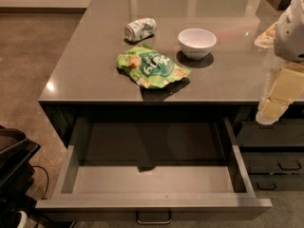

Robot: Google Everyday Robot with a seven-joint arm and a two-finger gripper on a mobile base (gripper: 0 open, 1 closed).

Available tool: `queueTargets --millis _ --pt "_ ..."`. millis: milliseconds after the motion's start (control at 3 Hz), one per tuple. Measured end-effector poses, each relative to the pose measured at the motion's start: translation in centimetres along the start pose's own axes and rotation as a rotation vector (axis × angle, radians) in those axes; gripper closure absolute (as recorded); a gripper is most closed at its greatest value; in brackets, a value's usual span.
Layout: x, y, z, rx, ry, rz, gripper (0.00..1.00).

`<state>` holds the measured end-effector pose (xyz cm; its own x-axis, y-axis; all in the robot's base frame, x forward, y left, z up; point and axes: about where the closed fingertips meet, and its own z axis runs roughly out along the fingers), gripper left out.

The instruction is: Place green rice chip bag into top drawer

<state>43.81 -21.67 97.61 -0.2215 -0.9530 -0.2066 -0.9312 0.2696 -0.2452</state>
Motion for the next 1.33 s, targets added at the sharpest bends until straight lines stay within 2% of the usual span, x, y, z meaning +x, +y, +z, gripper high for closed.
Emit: queueTargets --millis 333,667,1000,1333 --pt "-0.2 -0.1 -0.2 0.009 -0.012 -0.007 0.0" --pt "-2.0 -1.9 2.6 -0.021 -0.147 -0.046 0.0" --pt "-8.5 -2.8 7.5 -0.142 -0.389 -0.111 0.0" --pt "-15.8 -2.6 10.7 -0.254 -0.603 -0.17 0.0"
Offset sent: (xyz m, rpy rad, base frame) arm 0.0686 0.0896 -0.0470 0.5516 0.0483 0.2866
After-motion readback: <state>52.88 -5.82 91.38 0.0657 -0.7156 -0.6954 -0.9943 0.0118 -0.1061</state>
